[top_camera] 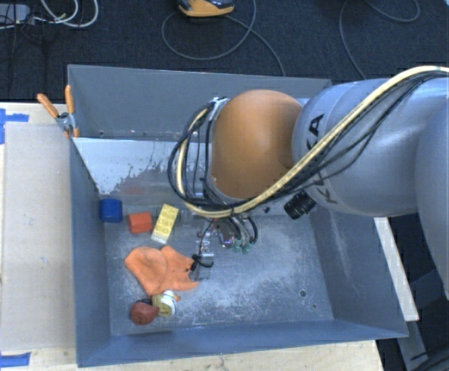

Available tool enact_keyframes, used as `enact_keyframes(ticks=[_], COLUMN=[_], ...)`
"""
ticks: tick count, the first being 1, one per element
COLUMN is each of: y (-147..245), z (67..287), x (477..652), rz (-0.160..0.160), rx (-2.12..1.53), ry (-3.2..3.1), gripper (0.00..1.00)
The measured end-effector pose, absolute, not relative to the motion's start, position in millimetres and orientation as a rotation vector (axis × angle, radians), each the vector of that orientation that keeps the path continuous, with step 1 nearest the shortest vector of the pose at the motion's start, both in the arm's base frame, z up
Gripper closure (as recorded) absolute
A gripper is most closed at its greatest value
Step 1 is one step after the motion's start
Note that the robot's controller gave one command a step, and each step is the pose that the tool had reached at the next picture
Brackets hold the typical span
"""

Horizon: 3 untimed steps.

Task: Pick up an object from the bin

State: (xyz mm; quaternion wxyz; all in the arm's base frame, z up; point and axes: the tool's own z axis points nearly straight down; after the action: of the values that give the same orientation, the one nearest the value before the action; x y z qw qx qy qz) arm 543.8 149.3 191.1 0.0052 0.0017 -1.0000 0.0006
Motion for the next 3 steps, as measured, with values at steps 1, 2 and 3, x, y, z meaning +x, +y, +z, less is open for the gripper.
enact_keyframes(ticks=[1, 2, 3], y=[148.5, 156.8, 167.7], z=[195.5, 155.8, 103.2], x=[545.5, 530.9, 514.4], rz=[0.0, 0.0, 0.0], rx=[0.0, 0.08, 0.13], ry=[-3.139, -3.14, -3.135], gripper=[0.0, 0.0, 0.0])
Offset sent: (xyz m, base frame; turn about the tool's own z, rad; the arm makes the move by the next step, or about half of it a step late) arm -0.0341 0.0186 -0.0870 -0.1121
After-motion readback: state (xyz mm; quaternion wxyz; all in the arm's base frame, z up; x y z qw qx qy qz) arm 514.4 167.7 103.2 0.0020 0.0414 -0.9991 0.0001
